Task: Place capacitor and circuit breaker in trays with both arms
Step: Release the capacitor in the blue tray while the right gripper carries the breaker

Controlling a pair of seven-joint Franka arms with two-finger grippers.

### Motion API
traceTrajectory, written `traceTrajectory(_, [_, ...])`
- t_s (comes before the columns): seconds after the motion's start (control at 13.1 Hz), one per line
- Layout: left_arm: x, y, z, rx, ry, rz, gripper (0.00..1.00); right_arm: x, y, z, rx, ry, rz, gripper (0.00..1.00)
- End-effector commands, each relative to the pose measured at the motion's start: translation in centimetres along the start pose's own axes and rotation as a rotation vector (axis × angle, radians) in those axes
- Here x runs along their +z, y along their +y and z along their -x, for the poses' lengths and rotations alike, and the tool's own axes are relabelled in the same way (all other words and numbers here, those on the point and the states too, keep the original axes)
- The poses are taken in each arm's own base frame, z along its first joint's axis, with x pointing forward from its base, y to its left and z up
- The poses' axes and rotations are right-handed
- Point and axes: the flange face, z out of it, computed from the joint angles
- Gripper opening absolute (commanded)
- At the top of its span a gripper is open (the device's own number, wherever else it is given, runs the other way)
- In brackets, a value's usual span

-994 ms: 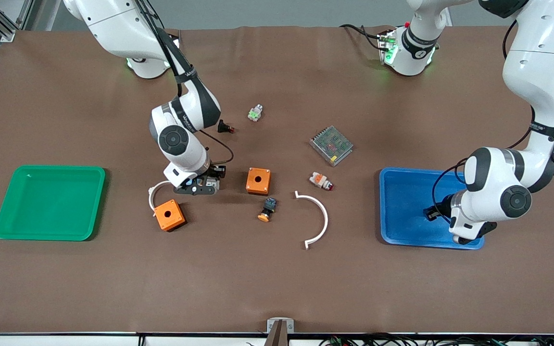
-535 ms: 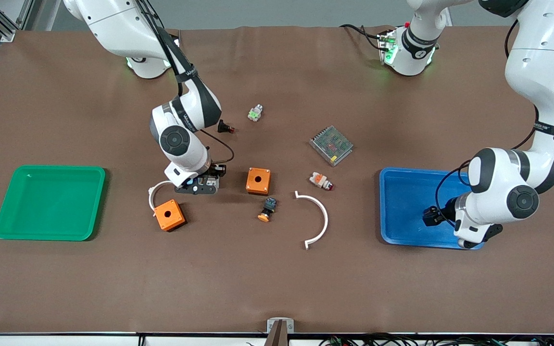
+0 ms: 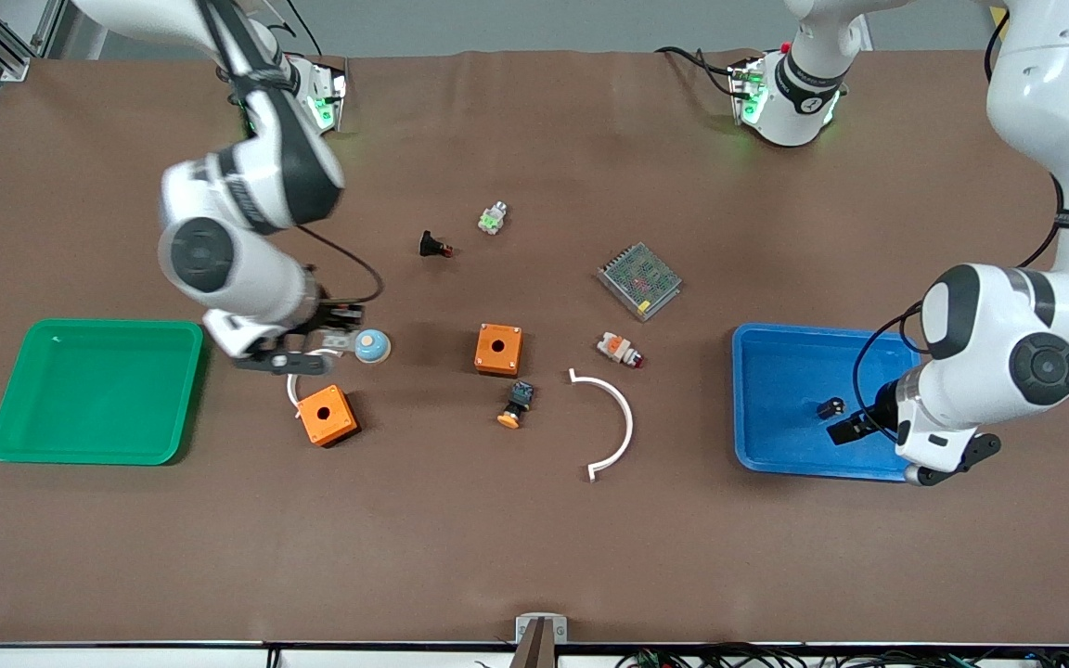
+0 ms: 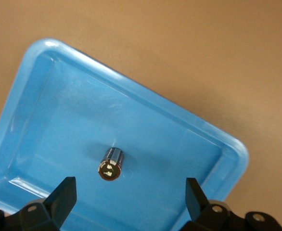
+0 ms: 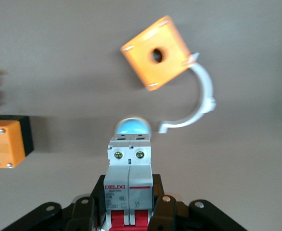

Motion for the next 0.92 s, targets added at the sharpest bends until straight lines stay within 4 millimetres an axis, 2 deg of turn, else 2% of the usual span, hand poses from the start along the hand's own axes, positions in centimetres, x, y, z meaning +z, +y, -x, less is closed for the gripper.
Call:
traceTrajectory(0.0, [-4.8,0.5,0.9,0.028,0.042,-0.020,1.00,-2.8,7.5,-2.4,0.000,-0.012,0.002,0.13])
traceTrajectory(0.15, [-7.5,1.8,1.4,0.043,0.030,-0.017,1.00,-3.0,13.8,-3.9,-0.013,0.003,0.044,0.13])
traceTrajectory(0.31, [-9.9,1.8,1.4,0.040,0.026,-0.026,1.00,-3.2,19.8,-5.0,-0.041,0.019,0.036,0.13])
traceTrajectory(0.46, [-11.4,1.6,1.5,0.038,0.044,-0.024,1.00,-2.8,24.5,-5.9,-0.066,0.052,0.040,0.13])
traceTrajectory(0.69, [-12.5,1.4,1.1,0.032,0.064,-0.016,1.00,0.0,31.2,-7.6,-0.099,0.086,0.084,0.13])
traceTrajectory(0.84, [-12.9,1.1,0.9,0.039,0.071,-0.014,1.00,2.6,36.0,-8.4,-0.131,0.100,0.083,0.13])
